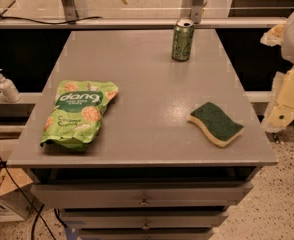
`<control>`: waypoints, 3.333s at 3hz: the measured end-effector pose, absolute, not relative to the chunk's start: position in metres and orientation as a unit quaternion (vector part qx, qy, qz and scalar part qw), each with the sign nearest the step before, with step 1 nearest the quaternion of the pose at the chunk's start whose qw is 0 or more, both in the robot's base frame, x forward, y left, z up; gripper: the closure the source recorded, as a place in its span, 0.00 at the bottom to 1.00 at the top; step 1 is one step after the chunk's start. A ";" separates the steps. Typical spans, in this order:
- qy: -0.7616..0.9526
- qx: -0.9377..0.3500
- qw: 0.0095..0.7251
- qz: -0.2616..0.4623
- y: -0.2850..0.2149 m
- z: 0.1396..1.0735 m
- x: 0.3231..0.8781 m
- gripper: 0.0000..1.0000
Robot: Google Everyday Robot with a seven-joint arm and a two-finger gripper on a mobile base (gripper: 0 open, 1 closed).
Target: Pick sponge
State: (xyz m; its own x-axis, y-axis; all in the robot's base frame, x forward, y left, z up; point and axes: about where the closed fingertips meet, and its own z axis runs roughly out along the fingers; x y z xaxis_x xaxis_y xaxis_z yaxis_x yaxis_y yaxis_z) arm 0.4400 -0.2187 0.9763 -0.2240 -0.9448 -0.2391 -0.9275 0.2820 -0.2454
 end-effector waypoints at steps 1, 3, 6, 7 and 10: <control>0.776 -0.595 0.210 0.015 -0.219 0.960 0.448 0.00; 0.770 -0.581 0.246 0.095 -0.193 0.939 0.457 0.00; 0.796 -0.497 0.297 0.179 -0.195 0.878 0.488 0.00; 0.800 -0.482 0.298 0.199 -0.187 0.854 0.493 0.00; 0.802 -0.480 0.283 0.215 -0.168 0.838 0.494 0.65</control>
Offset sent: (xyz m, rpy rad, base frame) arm 0.0263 0.0562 -0.0643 0.4474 0.0565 0.1105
